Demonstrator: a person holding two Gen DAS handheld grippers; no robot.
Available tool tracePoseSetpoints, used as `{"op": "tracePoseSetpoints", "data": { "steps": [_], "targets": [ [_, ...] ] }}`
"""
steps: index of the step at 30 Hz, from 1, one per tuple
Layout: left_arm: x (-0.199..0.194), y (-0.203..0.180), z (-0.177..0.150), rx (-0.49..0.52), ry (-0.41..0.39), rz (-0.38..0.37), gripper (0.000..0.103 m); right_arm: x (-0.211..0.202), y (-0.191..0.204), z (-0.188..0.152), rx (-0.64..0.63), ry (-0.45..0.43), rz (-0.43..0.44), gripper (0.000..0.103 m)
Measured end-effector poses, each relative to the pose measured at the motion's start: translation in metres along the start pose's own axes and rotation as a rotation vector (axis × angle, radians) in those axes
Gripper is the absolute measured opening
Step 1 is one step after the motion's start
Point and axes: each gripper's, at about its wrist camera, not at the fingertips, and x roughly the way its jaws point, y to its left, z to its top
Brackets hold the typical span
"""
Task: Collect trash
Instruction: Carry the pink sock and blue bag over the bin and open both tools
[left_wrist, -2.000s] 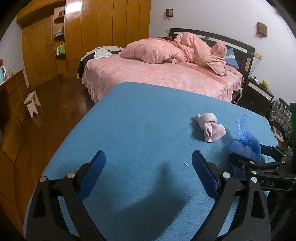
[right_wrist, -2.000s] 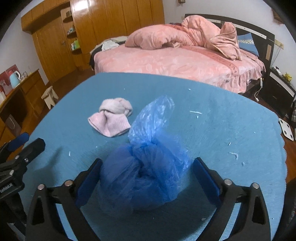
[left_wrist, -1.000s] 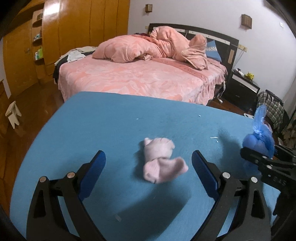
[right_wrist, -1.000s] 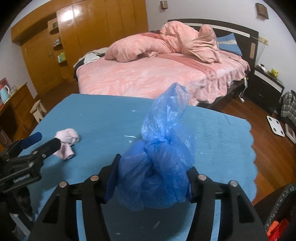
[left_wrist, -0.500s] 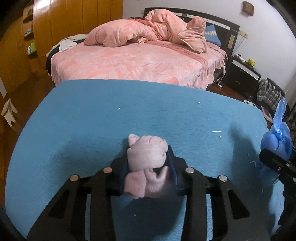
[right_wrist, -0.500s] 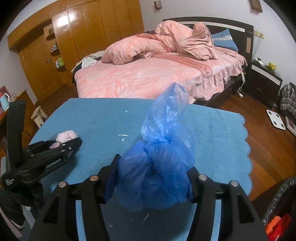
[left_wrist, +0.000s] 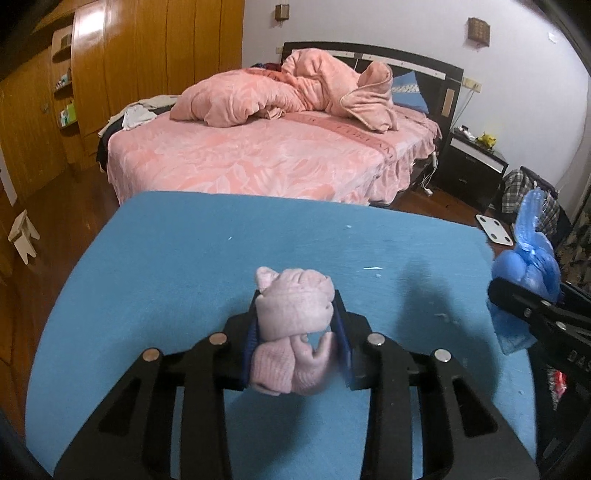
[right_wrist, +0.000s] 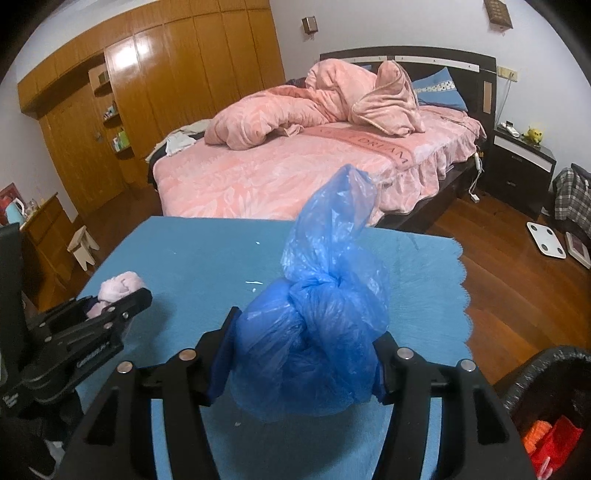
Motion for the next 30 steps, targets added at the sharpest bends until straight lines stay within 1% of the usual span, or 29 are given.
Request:
{"op": "tracePoseSetpoints", "data": {
  "steps": [7, 12, 18, 24, 30],
  "targets": [
    [-0.044, -0.016, -0.004, -0.012, -0.039, -0.009, 0.033, -0.037, -0.002, -0.004, -0.006, -0.029, 0.005, 0.058],
    [-0.076, -0.027, -0.01, -0.007, -0.063, -0.009, 0.033, -0.074, -0.006, -0.013, -0.019, -0.055, -0.006, 0.058],
    [-0.108, -0.043, -0.025, 0.004, -0.072, -0.015, 0.033, -0.117, -0.016, -0.024, -0.022, -0.083, -0.02, 0.058],
    [-0.141, -0.063, -0.039, 0.026, -0.088, -0.044, 0.033, -0.158, -0.024, -0.037, -0.028, -0.11, -0.035, 0.058],
    [-0.172, -0.09, -0.05, 0.057, -0.123, -0.083, 0.033, -0.196, -0.035, -0.051, -0.026, -0.14, -0.059, 0.058]
  ]
}}
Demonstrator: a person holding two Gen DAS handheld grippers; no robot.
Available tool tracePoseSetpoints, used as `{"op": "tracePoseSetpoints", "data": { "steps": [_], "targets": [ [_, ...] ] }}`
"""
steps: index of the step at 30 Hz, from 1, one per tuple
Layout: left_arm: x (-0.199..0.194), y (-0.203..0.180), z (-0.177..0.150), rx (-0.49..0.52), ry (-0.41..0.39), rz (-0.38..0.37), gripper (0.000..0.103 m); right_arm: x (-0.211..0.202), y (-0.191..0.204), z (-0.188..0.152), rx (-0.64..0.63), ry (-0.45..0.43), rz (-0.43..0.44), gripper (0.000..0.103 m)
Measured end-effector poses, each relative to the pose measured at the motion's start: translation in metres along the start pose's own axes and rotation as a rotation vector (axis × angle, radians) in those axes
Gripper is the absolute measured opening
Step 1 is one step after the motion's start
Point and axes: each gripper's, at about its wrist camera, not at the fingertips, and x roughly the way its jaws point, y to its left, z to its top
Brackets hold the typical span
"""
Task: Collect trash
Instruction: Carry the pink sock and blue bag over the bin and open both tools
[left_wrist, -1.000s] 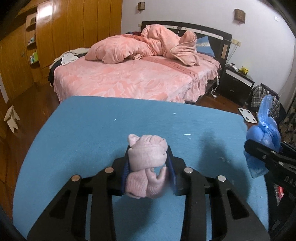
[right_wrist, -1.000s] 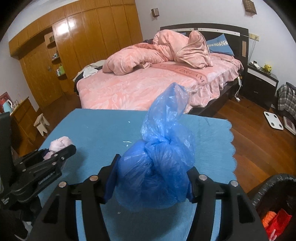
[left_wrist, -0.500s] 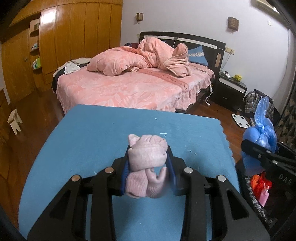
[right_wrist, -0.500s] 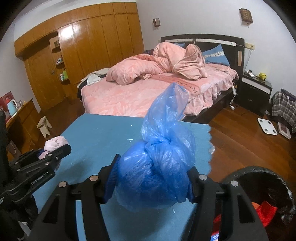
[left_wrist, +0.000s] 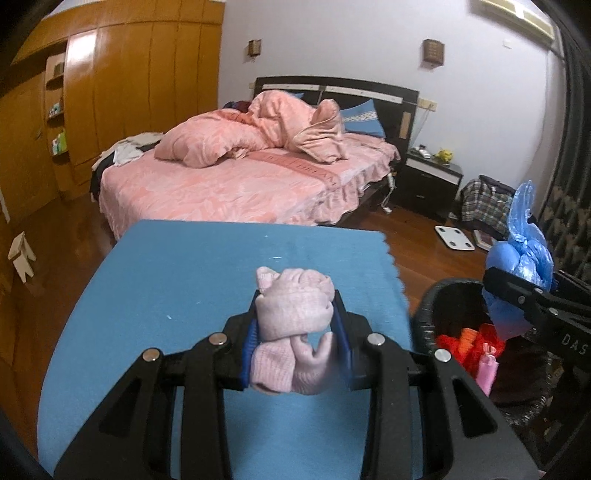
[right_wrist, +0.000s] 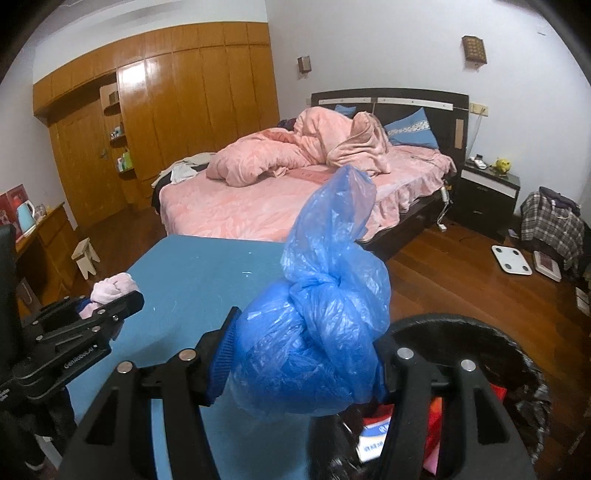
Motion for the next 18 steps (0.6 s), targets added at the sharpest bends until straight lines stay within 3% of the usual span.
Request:
{"op": "tracePoseSetpoints", "data": {
  "steps": [7, 18],
  "targets": [
    [-0.032, -0.039, -0.007, 0.038, -0.056, -0.052, 0.033, -0.038, -0.022, -0.01, 0.02, -0.039, -0.038, 0.058],
    [-0.05, -0.096, -0.019, 0.092, -0.09, -0.148, 0.033, -0.087, -0.066, -0.037, 0.082, -0.078, -0.136, 0.058]
  ]
}}
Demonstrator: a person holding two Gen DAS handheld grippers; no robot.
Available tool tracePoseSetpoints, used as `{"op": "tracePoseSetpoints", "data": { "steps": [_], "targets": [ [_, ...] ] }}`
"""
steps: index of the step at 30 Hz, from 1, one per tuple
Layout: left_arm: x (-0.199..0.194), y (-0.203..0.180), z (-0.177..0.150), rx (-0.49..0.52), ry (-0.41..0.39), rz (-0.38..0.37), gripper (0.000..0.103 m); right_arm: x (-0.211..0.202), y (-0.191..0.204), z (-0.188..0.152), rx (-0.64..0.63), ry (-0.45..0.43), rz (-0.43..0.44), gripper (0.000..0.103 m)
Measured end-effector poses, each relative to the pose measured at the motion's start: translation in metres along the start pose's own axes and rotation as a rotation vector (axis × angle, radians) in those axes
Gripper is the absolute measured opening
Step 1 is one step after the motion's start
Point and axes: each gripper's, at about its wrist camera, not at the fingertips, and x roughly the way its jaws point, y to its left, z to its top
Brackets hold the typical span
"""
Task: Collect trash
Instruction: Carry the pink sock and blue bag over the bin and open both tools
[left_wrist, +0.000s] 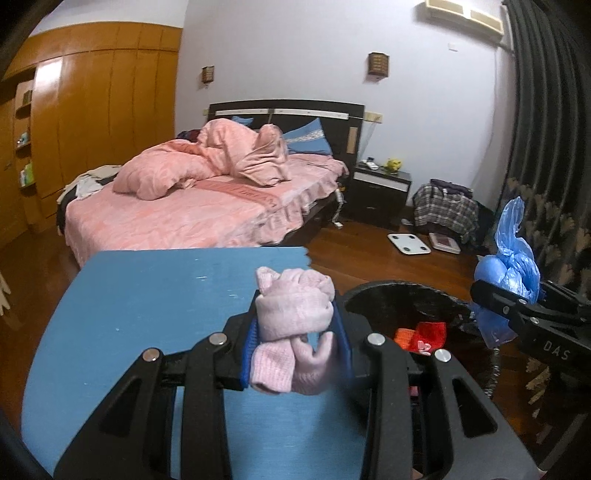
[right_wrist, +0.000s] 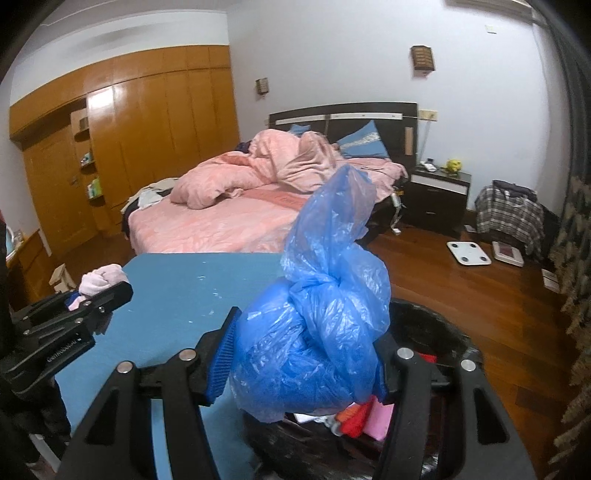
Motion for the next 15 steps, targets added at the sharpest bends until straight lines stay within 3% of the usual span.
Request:
{"op": "tracePoseSetpoints", "data": {
  "steps": [15],
  "targets": [
    [0.031, -0.059, -0.005, 0.089, 0.024, -0.126, 0.034, -0.01, -0.059, -0.012, 0.055, 0.013, -0.113, 0.059]
  ]
}}
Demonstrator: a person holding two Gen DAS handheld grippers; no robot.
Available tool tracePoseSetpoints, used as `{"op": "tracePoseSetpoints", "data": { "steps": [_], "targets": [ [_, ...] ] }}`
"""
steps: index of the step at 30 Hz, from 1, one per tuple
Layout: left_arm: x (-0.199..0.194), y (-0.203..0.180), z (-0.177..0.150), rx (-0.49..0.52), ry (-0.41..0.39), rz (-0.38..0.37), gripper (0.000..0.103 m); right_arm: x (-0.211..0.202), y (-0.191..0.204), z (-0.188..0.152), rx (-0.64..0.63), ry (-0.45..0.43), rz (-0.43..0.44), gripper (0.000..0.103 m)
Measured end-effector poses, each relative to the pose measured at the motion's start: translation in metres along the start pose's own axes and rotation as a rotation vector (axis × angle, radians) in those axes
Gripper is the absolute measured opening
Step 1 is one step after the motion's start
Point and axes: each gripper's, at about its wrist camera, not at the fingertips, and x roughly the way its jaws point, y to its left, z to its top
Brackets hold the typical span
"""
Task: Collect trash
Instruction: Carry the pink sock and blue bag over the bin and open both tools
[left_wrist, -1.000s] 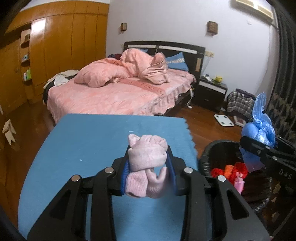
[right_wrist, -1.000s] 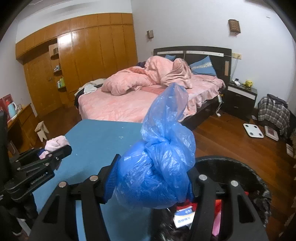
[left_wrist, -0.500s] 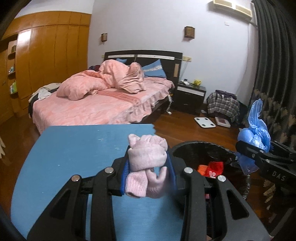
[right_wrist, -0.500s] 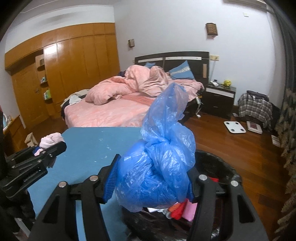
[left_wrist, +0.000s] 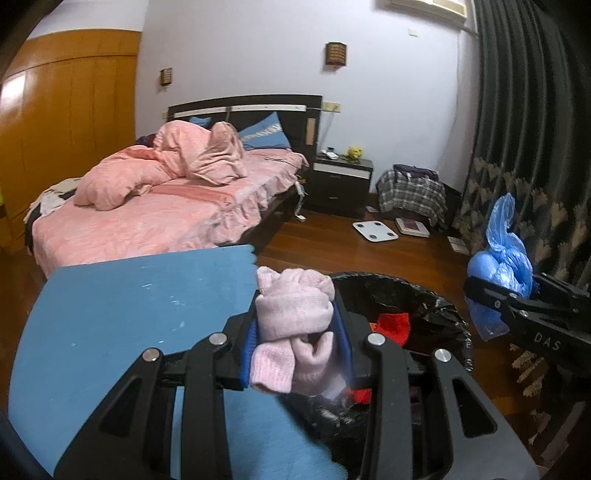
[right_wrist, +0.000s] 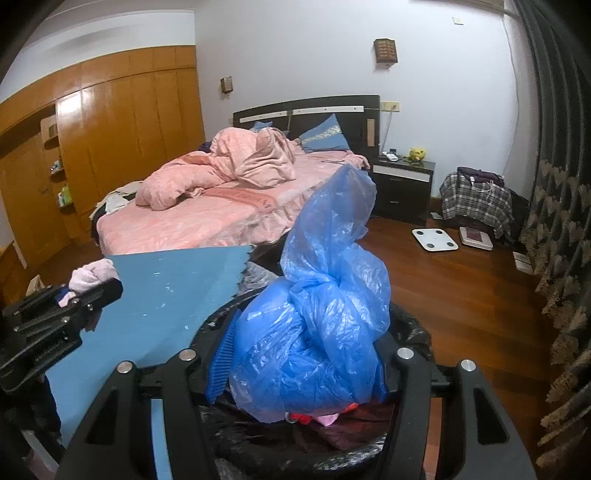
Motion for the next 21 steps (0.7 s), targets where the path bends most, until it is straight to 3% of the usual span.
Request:
{"op": "tracePoseSetpoints", "data": {
  "steps": [10, 21],
  "targets": [
    [0.048, -0.031, 0.007, 0.039, 0.021, -0.06, 0.034, 0.019, -0.025, 0.004, 0.006, 0.008, -0.016, 0.059],
    [0.095, -0.044, 0.006, 0.058, 0.081, -0.079, 0.034, 0.045, -0.046, 0.004, 0.025, 0.036, -0.006, 0.059]
  ]
}}
